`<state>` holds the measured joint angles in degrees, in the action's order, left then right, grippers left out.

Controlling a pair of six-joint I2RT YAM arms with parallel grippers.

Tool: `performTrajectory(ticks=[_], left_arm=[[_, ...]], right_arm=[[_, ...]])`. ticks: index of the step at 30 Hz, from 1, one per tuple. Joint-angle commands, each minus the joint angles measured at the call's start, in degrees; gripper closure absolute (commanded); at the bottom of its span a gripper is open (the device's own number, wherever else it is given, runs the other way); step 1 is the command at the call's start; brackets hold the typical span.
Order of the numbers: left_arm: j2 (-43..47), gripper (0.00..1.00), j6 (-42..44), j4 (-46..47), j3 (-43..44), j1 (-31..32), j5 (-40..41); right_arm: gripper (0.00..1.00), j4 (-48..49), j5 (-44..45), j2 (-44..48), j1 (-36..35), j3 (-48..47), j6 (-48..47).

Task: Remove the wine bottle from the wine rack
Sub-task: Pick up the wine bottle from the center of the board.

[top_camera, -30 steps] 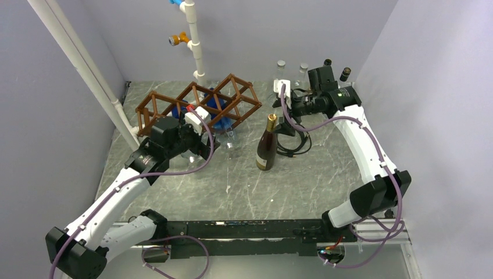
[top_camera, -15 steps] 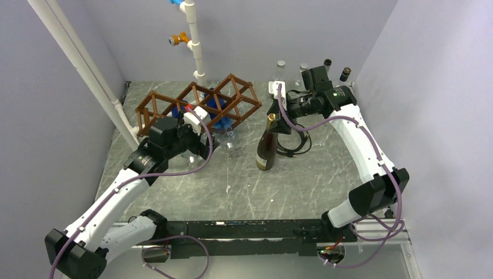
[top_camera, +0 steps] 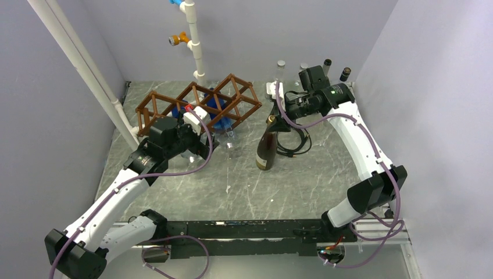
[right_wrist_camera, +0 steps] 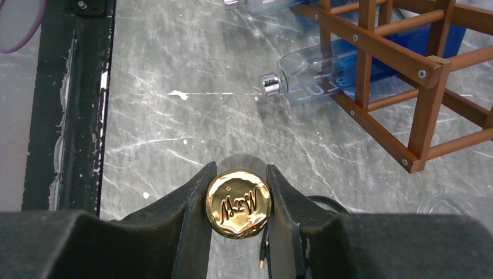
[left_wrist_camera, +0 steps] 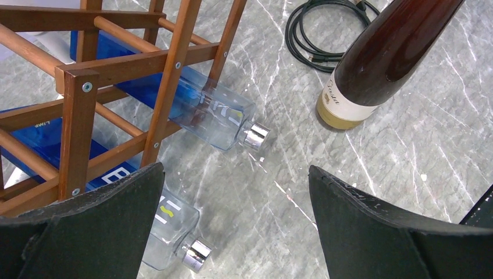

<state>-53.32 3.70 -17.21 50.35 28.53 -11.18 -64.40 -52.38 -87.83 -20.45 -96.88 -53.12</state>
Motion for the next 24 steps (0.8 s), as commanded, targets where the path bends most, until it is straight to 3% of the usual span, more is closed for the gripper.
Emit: performTrajectory(ticks=[1,10,24], left_arm=[[1.38,0.01,0.77,1.48,-0.25,-0.32,0.70],[1.46,0.01,0.78,1.57,-0.34,-0.32,0.95],[1.88,0.01,0.78,1.56,-0.38,-0.37,0.83]], right_arm=[[1.00,-2.01,-3.85,1.39,0.43,-6.37,-1.46],[1.00,-4.44,-8.91,3.12,5.73,-10.22,-1.34],[1.00,-5.32,-14.07,8.16,19.53,-10.34,-1.58]])
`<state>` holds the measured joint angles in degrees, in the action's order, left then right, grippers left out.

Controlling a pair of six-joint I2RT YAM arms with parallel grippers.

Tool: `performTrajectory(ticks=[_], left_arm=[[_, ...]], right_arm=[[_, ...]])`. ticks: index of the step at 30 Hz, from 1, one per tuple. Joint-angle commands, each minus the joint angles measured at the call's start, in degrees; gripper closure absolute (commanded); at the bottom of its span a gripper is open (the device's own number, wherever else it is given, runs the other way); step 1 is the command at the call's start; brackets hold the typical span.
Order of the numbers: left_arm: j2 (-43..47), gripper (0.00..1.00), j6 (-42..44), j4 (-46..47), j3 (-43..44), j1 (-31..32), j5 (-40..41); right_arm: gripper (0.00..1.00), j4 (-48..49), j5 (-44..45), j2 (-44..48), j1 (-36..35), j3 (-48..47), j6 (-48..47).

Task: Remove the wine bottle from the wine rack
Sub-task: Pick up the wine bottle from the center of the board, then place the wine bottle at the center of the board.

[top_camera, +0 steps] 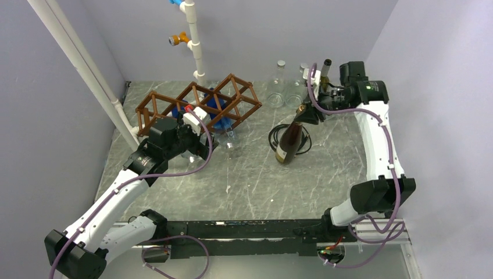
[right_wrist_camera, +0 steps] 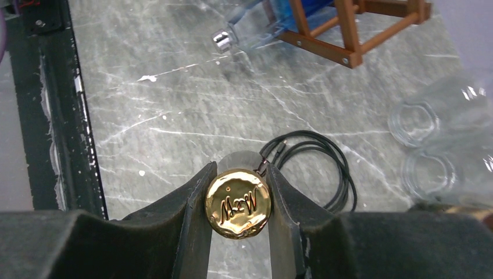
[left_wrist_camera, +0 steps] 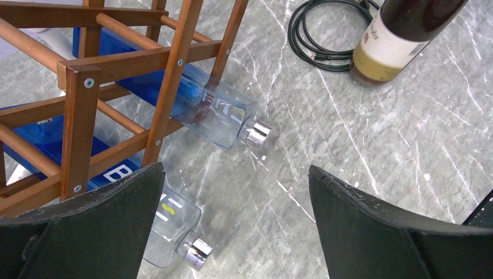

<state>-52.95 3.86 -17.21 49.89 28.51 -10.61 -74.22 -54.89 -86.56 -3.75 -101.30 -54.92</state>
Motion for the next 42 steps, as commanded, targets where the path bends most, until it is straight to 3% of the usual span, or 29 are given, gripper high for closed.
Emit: performTrajectory(ticks=[1,9,16,42], left_arm=[[1.53,0.00,0.62,1.57,0.05,-0.35,0.24],[1.80,0.00,0.71,1.57,0.03,-0.31,0.33],[2.23,0.01,0.54,1.74,-0.14,-0.30,-0.02],[3.11,0.00,0.58,1.74,-0.19,-0.38,-0.13]], right_arm=[[1.00,4.70,-11.71,7.15,3.45,-6.00,0.43],[1.00,6.96,-12.04,7.67,10.93,-7.24,3.36],[1.00,14.75,-8.55,7.45,15.48,-6.05,10.43],[1.00,32.50,-0.39,2.95,25.93,-4.92,19.36]])
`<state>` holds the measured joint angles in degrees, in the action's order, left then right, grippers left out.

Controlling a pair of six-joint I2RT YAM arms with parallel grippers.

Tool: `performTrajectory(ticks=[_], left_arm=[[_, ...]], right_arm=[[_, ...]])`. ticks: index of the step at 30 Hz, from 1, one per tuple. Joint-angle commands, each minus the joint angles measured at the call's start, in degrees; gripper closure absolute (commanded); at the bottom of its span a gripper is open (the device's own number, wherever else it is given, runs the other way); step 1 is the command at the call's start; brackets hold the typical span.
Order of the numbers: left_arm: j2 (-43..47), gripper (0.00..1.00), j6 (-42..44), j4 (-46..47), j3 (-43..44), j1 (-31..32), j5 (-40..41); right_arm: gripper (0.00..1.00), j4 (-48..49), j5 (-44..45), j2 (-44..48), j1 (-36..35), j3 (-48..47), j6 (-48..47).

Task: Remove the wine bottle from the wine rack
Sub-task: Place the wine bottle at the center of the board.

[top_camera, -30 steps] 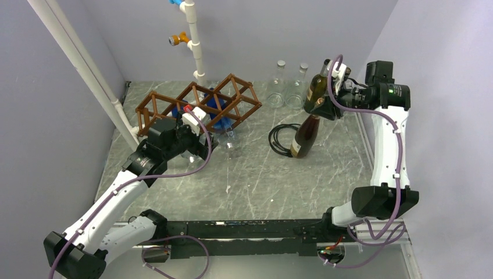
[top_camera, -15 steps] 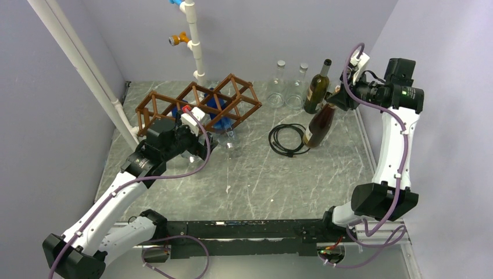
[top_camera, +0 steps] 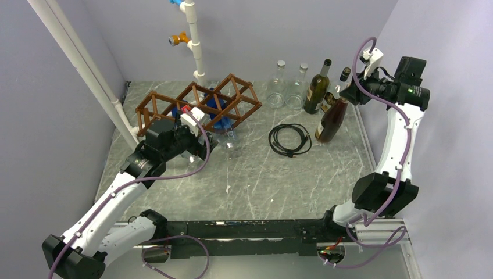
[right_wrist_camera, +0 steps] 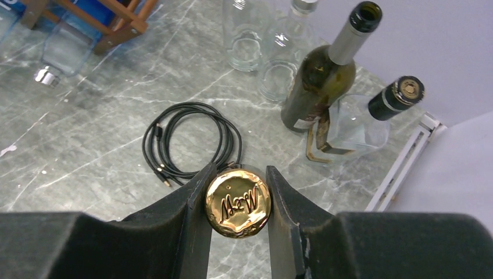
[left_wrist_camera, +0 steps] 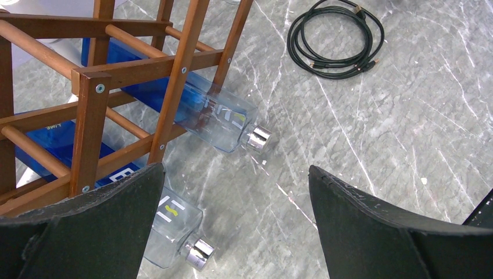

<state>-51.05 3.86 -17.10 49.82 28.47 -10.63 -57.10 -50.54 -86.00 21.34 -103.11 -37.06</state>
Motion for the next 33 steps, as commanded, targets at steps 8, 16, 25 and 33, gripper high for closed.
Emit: performTrajectory(ticks=[8,16,25,33], left_arm=[[1.38,0.01,0.80,1.54,-0.08,-0.28,0.26],[1.48,0.01,0.89,1.44,-0.09,-0.28,0.42],[1.48,0.01,0.98,1.46,-0.16,-0.34,0.74],[1.52,0.01,1.15,1.46,-0.16,-0.34,0.87]], right_arm=[[1.00,21.19,-2.13,0.81,2.10,-0.69,3.66],[1.00,27.19,2.15,-2.37,2.47,-0.95,6.51],[1.00,30.73,5.87,-5.92,2.82,-2.27,8.08],[1.00,33.44,7.78,-8.29,3.39,-2.62,10.29]])
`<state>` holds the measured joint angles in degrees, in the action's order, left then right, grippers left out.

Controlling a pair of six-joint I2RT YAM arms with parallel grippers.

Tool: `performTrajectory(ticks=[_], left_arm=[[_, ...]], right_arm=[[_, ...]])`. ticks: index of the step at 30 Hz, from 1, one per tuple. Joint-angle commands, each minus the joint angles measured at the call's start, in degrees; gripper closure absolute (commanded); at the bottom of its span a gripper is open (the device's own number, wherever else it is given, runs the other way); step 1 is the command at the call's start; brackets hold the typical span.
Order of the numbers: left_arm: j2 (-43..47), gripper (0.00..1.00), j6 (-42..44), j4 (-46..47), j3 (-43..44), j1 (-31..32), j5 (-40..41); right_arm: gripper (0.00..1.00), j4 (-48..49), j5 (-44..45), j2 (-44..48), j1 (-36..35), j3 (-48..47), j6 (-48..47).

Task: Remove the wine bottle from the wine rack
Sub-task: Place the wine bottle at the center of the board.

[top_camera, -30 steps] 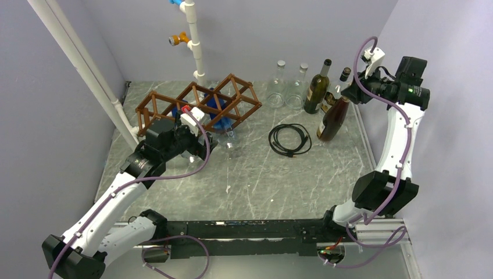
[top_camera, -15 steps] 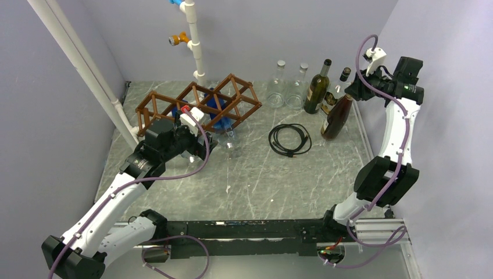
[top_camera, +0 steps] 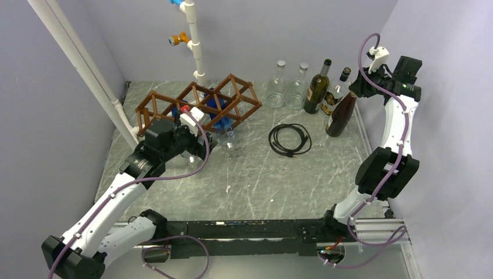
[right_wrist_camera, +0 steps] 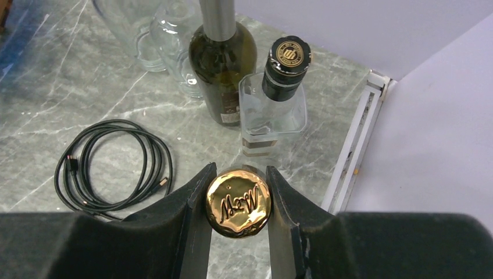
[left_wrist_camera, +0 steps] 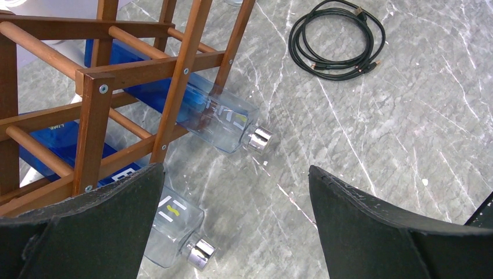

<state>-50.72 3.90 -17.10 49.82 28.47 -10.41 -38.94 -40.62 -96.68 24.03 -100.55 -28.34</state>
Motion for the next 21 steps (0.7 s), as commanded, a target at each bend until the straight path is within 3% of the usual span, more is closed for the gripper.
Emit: performTrajectory(ticks=[1,8,14,21], left_arm=[[1.20,0.00,1.11,1.46,-0.16,-0.34,0.67],[1.15,0.01,1.20,1.45,-0.16,-0.35,0.66],[1.24,0.00,1.11,1.54,-0.17,-0.34,0.54],[1.29,0.00,1.11,1.55,-0.16,-0.35,0.40]], right_arm=[[1.00,15.56,-2.10,2.25,0.82,-5.10,1.83],[0.99,16.91,-1.31,1.57,1.41,-4.13,3.50],[0.73,17.25,-1.65,1.61,1.69,-2.76,3.95],[0.50,17.06,-2.26,2.19,1.73,-2.13,4.41]])
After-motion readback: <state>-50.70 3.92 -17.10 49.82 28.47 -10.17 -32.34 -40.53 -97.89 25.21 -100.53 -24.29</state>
